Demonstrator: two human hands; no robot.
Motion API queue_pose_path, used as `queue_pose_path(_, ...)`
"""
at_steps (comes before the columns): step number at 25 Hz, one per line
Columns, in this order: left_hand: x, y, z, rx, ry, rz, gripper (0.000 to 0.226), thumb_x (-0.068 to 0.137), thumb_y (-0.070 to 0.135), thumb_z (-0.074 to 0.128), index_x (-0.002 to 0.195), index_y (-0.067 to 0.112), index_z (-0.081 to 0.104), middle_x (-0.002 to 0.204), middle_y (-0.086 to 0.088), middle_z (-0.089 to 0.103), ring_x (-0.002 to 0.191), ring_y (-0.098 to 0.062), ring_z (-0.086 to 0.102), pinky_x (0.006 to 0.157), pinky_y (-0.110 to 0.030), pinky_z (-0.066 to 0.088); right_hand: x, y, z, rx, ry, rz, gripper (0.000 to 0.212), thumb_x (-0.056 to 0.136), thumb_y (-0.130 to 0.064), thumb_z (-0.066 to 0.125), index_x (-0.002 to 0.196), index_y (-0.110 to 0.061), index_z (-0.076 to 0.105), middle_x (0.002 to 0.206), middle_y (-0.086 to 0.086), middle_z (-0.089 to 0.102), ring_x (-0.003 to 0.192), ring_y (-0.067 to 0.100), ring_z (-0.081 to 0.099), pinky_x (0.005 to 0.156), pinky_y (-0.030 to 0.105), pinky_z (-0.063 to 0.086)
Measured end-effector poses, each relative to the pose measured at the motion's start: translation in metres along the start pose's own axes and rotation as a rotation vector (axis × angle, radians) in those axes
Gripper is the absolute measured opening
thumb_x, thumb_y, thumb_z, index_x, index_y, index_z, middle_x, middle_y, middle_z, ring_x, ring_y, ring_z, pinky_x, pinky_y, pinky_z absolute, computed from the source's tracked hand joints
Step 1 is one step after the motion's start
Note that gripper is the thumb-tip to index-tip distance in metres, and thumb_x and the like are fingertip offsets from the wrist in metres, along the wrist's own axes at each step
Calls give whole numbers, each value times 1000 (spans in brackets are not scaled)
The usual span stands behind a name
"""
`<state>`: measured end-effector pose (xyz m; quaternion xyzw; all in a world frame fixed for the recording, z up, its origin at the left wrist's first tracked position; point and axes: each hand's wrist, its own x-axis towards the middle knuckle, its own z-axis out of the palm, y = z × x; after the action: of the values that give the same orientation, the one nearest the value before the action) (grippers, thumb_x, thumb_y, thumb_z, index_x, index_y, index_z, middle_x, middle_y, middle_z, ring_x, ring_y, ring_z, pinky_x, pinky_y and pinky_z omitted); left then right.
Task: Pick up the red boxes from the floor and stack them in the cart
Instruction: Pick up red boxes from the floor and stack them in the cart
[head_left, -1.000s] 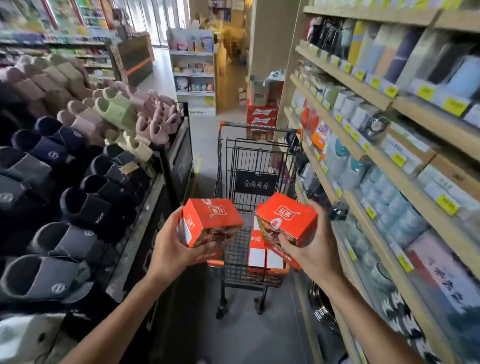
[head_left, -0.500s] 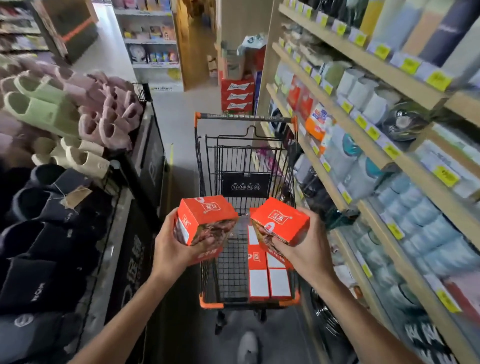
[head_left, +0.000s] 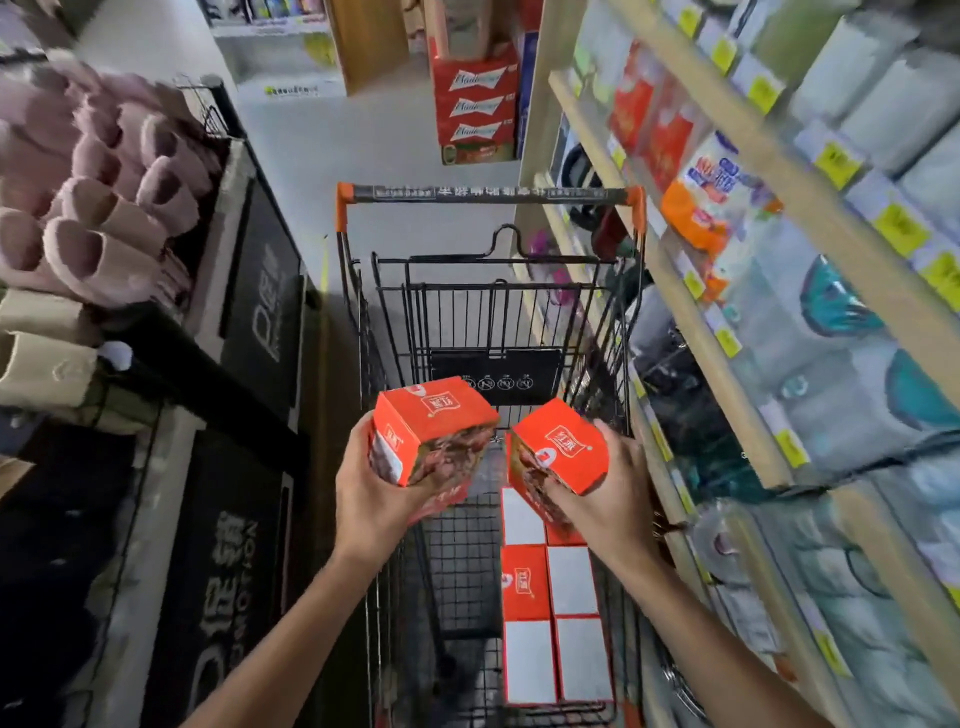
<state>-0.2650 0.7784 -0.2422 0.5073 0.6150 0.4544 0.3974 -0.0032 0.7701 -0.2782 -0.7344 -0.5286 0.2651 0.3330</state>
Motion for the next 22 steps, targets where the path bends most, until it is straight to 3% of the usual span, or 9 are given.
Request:
queue_pose_path(5, 58, -49, 24, -14, -7, 14, 97, 56, 21, 98, 138, 24, 46, 125, 23, 58, 120, 1, 57, 95, -10, 46, 51, 24, 76, 52, 26, 84, 89, 61, -57, 89, 134, -24, 50, 121, -6, 48, 113, 17, 55, 91, 38, 48)
queue_pose_path(8, 85, -71, 29, -7, -32, 37, 99, 56, 19, 98, 140, 20, 46, 126, 24, 58, 120, 1, 56, 94, -9, 44, 71, 32, 126, 96, 76, 107, 103, 58, -78, 73, 134, -14, 50, 119, -3, 49, 113, 20, 52, 91, 34, 44)
queue_pose_path(10, 98, -86, 32, -1, -36, 43, 101, 55, 20, 98, 141, 17, 46, 126, 21, 58, 119, 2, 57, 92, -8, 44, 82, 43, 162, 114, 88, 136, 106, 60, -82, 70, 135, -9, 47, 118, -4, 46, 113, 20, 50, 91, 31, 43)
queue_pose_path(15, 118, -116, 36, 23, -32, 40, 104, 53, 39, 95, 142, 16, 45, 128, 15, 57, 118, 6, 55, 95, -8, 44, 104, 79, 223, 96, 83, 233, 97, 67, -71, 79, 138, -14, 44, 117, -10, 40, 107, 8, 43, 90, 25, 38)
queue_pose_path(20, 123, -128, 30, 90, -1, 59, 105, 54, 53, 92, 143, 22, 44, 132, 13, 57, 122, 1, 55, 98, -12, 46, 99, 98, 249, 55, 129, 212, 81, 74, -47, 86, 135, -10, 47, 120, -3, 47, 102, 4, 41, 78, -4, 31)
queue_pose_path(22, 120, -125, 27, 113, 6, 64, 104, 55, 56, 87, 144, 26, 43, 135, 9, 57, 124, -6, 57, 100, -24, 50, 96, 100, 260, 29, 120, 200, 83, 75, -44, 84, 139, -9, 44, 127, 3, 48, 107, 9, 43, 81, 1, 39)
